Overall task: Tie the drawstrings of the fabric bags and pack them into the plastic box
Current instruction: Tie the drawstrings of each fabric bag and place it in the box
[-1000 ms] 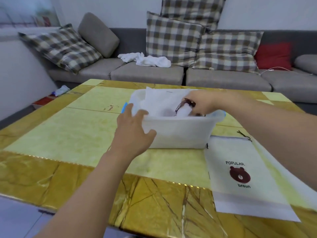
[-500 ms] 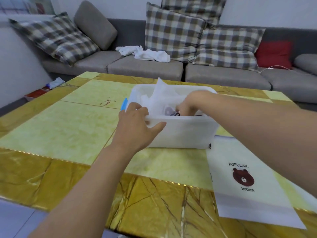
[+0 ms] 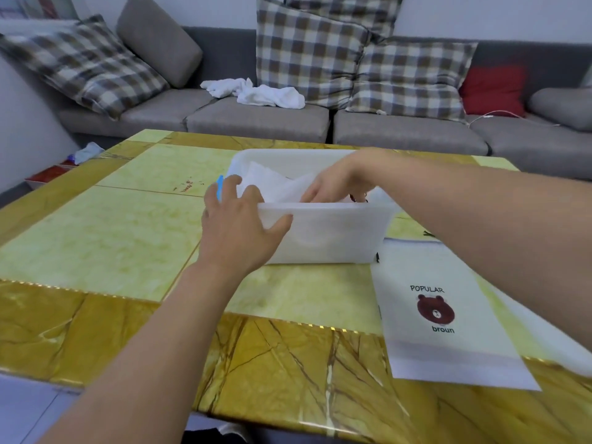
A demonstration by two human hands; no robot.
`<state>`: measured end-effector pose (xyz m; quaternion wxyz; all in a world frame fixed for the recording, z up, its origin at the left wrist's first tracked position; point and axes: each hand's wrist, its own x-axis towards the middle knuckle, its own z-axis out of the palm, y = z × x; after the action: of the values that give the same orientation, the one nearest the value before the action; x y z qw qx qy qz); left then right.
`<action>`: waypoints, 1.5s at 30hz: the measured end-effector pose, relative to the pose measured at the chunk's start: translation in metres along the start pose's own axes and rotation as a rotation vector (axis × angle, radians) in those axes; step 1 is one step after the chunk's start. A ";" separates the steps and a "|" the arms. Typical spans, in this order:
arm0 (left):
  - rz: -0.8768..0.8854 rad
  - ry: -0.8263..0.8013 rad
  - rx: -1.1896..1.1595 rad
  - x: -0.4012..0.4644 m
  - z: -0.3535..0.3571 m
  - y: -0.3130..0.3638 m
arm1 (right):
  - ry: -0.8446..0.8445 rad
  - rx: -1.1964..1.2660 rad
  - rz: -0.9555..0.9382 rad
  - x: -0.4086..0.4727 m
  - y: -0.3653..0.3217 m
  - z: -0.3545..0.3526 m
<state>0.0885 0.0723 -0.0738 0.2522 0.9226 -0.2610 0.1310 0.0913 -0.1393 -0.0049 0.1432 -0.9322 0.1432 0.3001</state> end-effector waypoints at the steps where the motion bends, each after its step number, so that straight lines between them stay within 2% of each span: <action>1: -0.002 -0.007 0.022 -0.002 0.000 0.003 | 0.163 -0.026 -0.095 -0.017 0.008 -0.004; 3: 0.011 0.004 0.031 -0.005 -0.004 0.007 | 0.658 -0.147 -0.207 -0.059 0.020 -0.009; 5: 0.149 0.096 -0.013 -0.006 -0.008 0.017 | 1.174 -0.007 -0.264 -0.095 0.053 0.002; 6: 0.247 0.157 -0.043 -0.006 -0.009 0.021 | 1.323 0.093 -0.218 -0.104 0.073 0.013; 7: 0.348 0.194 -0.071 -0.006 -0.008 0.029 | 1.335 0.179 -0.116 -0.109 0.097 0.027; 8: 0.432 0.194 -0.088 -0.007 -0.006 0.033 | 1.204 0.234 -0.012 -0.102 0.120 0.042; 9: 0.497 0.160 -0.095 -0.008 -0.002 0.041 | 0.954 0.256 0.090 -0.096 0.142 0.061; 10: 0.532 0.109 -0.095 -0.009 0.003 0.046 | 0.706 0.217 0.144 -0.084 0.158 0.082; 11: 0.543 0.058 -0.091 -0.011 0.009 0.051 | 0.538 0.159 0.141 -0.075 0.165 0.101; 12: 0.538 0.023 -0.074 -0.012 0.015 0.055 | 0.433 0.130 0.110 -0.064 0.171 0.118; 13: 0.522 0.012 -0.040 -0.013 0.020 0.057 | 0.403 0.153 0.069 -0.055 0.174 0.130; 16: 0.488 0.036 0.053 -0.013 0.029 0.063 | 0.575 0.238 0.043 -0.033 0.180 0.145; 18: 0.502 0.058 0.016 -0.014 0.029 0.069 | 0.630 0.254 0.036 -0.032 0.179 0.146; 22: 0.512 -0.013 -0.260 -0.032 0.026 0.096 | 0.596 0.144 -0.076 -0.059 0.167 0.133; 25: 0.569 -0.193 -0.376 -0.044 0.025 0.106 | 0.533 0.379 -0.248 -0.111 0.155 0.106; 28: 0.430 -0.390 -0.722 -0.056 0.012 0.117 | 0.571 0.628 -0.441 -0.147 0.129 0.100; 29: 0.369 -0.410 -0.878 -0.058 0.007 0.122 | 0.611 0.621 -0.469 -0.152 0.118 0.102; 31: 0.242 -0.321 -1.063 -0.064 -0.001 0.133 | 0.702 0.526 -0.467 -0.152 0.099 0.106; 34: 0.043 -0.084 -1.109 -0.063 -0.004 0.134 | 0.760 0.428 -0.392 -0.154 0.086 0.106; 36: -0.074 -0.047 -1.154 -0.057 -0.003 0.129 | 0.766 0.416 -0.383 -0.158 0.088 0.106; 40: -0.212 -0.076 -1.212 -0.051 -0.005 0.115 | 0.679 0.700 -0.396 -0.163 0.119 0.111; 42: -0.211 -0.169 -1.154 -0.048 -0.005 0.105 | 0.649 0.827 -0.389 -0.162 0.135 0.117; 45: -0.168 -0.309 -1.074 -0.048 -0.004 0.096 | 0.578 0.881 -0.388 -0.156 0.140 0.123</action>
<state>-0.0042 0.0236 -0.0495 0.6548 0.6907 -0.2505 -0.1772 -0.1427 -0.1962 -0.0322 0.5265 -0.8379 0.1145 -0.0873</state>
